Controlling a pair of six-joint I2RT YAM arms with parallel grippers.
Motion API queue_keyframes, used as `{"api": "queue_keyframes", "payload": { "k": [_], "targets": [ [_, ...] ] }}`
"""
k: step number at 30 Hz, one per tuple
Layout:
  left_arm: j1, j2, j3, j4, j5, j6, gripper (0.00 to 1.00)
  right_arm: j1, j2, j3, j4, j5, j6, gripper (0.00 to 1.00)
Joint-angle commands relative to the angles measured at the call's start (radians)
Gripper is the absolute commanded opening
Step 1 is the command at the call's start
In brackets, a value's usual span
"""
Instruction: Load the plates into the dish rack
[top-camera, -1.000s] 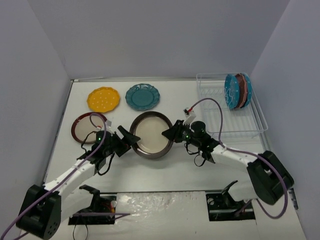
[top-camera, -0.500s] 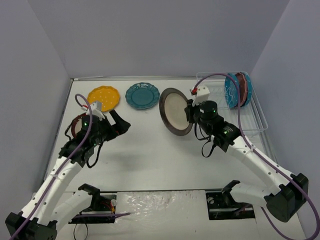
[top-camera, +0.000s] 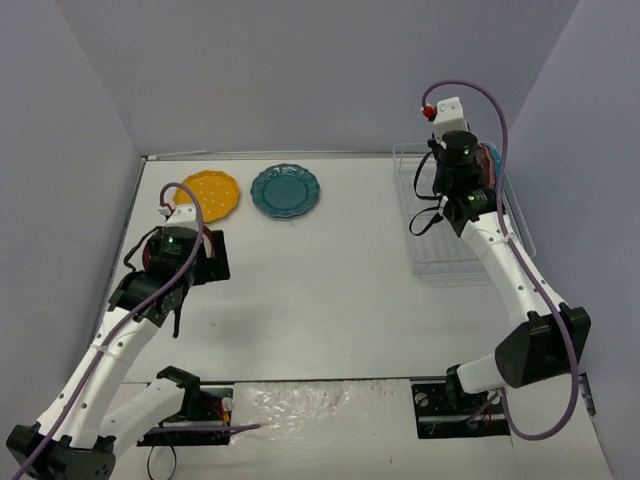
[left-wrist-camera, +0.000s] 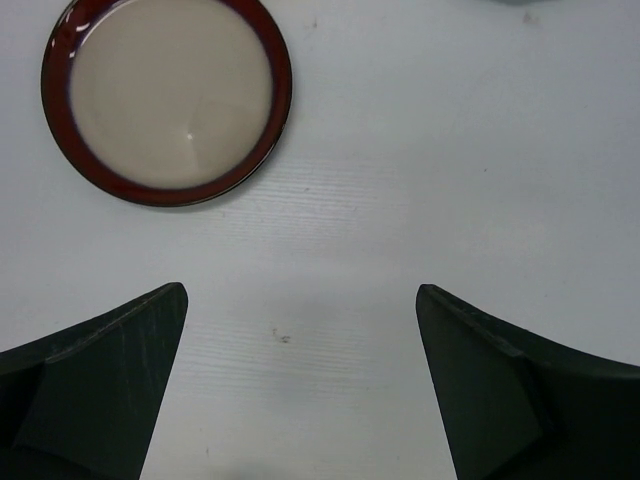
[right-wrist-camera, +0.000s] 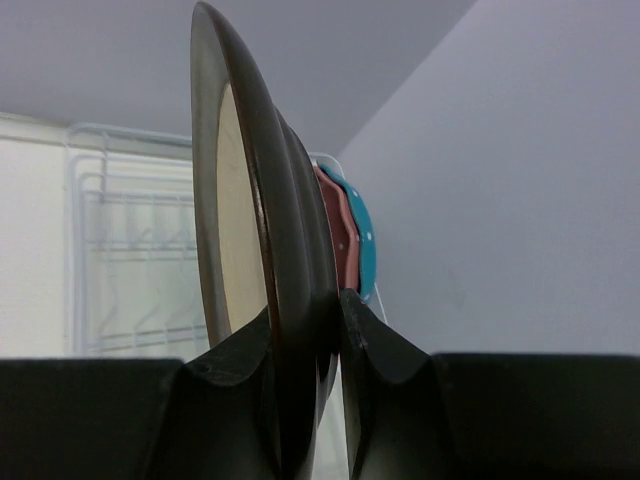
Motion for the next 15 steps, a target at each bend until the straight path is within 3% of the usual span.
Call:
{"api": "queue_keyframes", "payload": {
  "k": [1,15],
  "targets": [
    [0.021,0.001,0.005,0.017,-0.018,0.054,0.97,-0.068,0.079,0.141,0.255,0.014,-0.085,0.00],
    [0.043,0.011,-0.008,0.014,-0.038,0.062,0.97,-0.202,0.330,0.197,0.284,-0.083,-0.013,0.00]
  ]
}}
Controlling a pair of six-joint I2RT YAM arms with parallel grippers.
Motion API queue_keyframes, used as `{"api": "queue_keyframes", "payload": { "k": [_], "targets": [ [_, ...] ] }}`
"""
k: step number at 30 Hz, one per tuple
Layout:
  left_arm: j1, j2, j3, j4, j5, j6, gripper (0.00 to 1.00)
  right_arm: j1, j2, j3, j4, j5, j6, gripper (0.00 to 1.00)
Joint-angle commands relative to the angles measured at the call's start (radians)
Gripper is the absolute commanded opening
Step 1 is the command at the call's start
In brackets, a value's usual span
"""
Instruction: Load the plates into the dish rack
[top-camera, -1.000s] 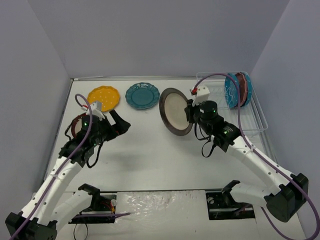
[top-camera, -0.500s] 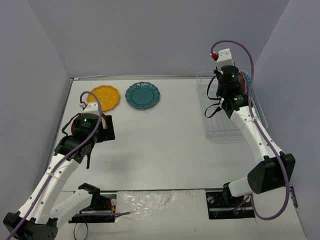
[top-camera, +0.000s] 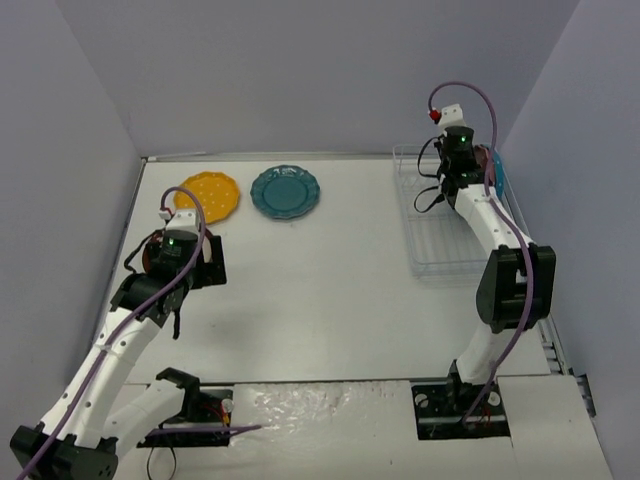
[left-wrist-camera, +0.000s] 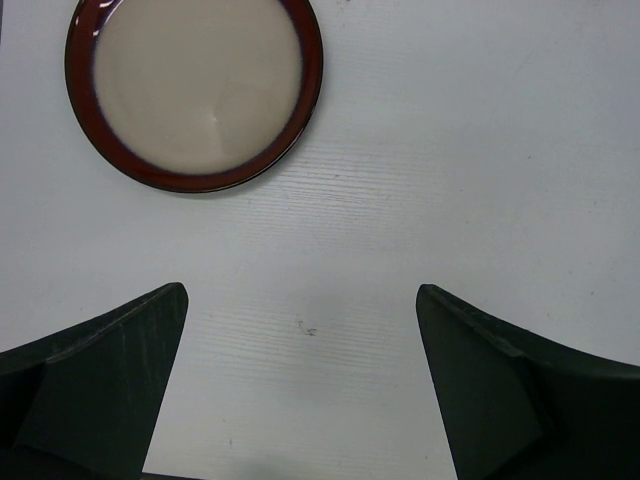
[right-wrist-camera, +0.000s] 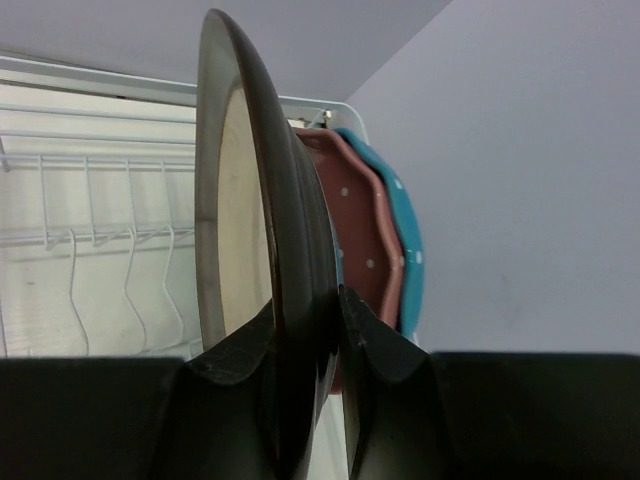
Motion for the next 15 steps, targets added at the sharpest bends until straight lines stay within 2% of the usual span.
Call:
{"api": "queue_keyframes", "payload": {
  "k": [1,6,15],
  "targets": [
    [0.014,0.004,0.030,0.025,-0.030,0.023,0.97,-0.028,-0.017,0.071,0.213,-0.015,0.032,0.00],
    [0.017,0.010,0.029,0.025,-0.035,0.022,0.97,-0.063,-0.001,0.014,0.238,-0.064,0.109,0.00],
    [0.025,0.018,0.027,0.023,-0.030,0.022,0.97,-0.066,0.044,-0.037,0.270,-0.073,0.125,0.02]
  ]
}}
